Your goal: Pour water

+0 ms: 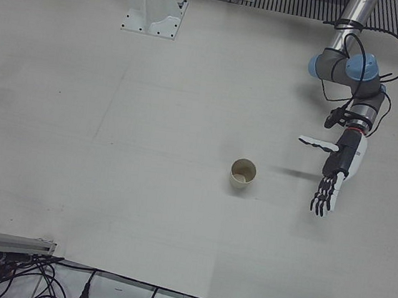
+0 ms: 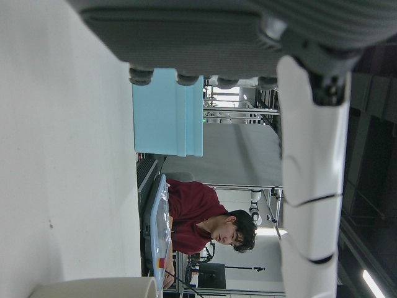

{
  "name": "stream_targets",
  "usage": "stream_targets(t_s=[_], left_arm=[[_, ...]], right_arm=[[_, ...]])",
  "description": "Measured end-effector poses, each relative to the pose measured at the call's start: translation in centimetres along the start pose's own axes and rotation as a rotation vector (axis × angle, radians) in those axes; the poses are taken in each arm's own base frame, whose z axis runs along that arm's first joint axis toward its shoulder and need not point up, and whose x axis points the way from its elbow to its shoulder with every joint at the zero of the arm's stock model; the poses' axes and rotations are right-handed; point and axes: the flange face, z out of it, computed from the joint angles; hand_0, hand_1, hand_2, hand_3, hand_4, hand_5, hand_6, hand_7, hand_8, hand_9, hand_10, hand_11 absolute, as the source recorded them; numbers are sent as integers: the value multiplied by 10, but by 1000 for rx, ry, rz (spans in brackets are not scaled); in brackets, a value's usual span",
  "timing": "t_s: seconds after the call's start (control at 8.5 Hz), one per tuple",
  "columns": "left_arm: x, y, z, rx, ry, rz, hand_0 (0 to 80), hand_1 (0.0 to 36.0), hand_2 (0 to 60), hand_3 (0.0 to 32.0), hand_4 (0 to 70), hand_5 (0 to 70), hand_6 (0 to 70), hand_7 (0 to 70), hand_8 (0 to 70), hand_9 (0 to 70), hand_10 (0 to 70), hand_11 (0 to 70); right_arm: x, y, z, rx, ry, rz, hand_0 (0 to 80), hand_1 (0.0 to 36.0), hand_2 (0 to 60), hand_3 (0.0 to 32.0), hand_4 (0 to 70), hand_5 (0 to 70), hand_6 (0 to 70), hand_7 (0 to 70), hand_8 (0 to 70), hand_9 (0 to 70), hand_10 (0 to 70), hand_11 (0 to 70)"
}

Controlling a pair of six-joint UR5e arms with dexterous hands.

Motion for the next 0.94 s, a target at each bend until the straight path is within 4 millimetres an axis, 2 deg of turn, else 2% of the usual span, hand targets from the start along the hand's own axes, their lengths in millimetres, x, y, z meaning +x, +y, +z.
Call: stream_targets(t_s=[0.24, 0.59, 0.71, 0.82, 0.94], left_arm=[[-1, 5, -7, -60, -14, 90, 638, 278, 43, 172, 6, 0, 0, 0, 0, 0, 6, 42], [-8, 26, -3, -188, -18, 264, 640, 283, 42, 136, 9, 0, 0, 0, 0, 0, 2, 37], [-14, 26, 4, -204, -26, 298, 637, 284, 52, 118, 3, 0, 0, 0, 0, 0, 3, 38], [-26, 25, 17, -204, -49, 320, 659, 293, 48, 112, 10, 0, 0, 0, 0, 0, 8, 46], [-37, 24, 29, -196, -71, 331, 648, 291, 52, 110, 11, 0, 0, 0, 0, 0, 12, 52]], right_arm=[[6, -13, -1, 26, 12, 0, 362, 79, 130, 30, 0, 0, 0, 0, 0, 0, 0, 8], [12, -36, 1, 73, 22, -2, 359, 77, 128, 28, 3, 0, 3, 0, 0, 0, 2, 11], [11, -39, 2, 78, 21, -2, 357, 77, 128, 26, 5, 0, 4, 0, 0, 0, 3, 11], [11, -42, 3, 84, 20, -2, 352, 76, 130, 24, 4, 0, 4, 0, 0, 0, 3, 11], [11, -45, 4, 90, 20, -2, 347, 75, 128, 26, 3, 0, 4, 0, 0, 0, 4, 13]])
